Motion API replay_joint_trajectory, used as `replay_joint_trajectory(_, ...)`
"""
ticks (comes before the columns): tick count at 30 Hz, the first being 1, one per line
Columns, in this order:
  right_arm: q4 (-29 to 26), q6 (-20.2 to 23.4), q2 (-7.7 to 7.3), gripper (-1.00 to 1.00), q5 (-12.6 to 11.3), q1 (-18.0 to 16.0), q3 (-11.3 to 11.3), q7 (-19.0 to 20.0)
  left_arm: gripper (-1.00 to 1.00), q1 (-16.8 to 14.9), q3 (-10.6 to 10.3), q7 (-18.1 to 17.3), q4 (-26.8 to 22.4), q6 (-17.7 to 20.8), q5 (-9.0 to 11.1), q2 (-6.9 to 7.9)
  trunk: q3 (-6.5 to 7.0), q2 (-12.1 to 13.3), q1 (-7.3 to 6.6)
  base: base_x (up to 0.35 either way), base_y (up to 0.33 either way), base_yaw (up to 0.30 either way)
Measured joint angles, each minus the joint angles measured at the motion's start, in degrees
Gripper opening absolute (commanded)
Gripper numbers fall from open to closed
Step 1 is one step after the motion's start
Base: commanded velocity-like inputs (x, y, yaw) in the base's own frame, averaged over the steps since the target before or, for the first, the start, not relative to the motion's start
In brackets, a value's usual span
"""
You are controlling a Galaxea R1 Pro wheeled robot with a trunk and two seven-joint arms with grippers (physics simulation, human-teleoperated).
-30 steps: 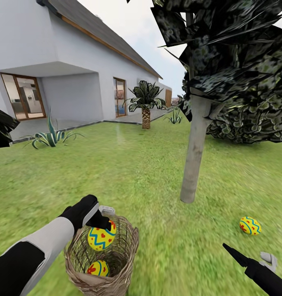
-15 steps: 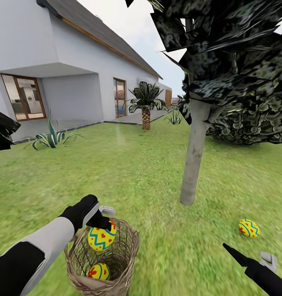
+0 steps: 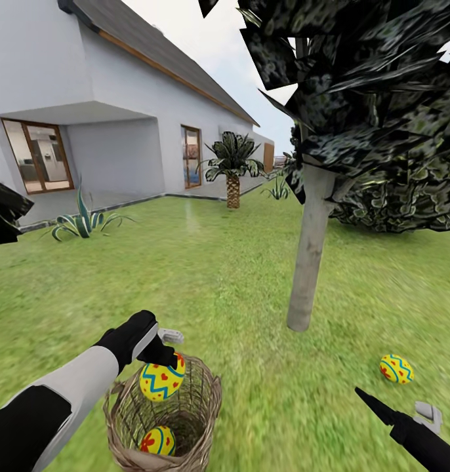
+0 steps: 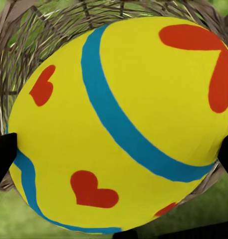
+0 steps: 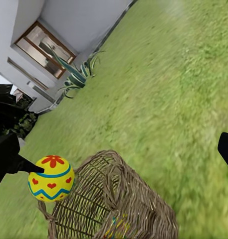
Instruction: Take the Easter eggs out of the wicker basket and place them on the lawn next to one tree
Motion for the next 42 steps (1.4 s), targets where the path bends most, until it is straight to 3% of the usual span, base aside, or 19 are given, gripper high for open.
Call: replay_joint_trajectory(42,0.2,-0.1,0.07,1.0,0.7,0.0,0.1,-0.4,-1.0,0.2,-0.2,0.1,-0.1,0.0,0.0,-0.16,7.54,16.8,-9.23,0.0,0.0,0.0)
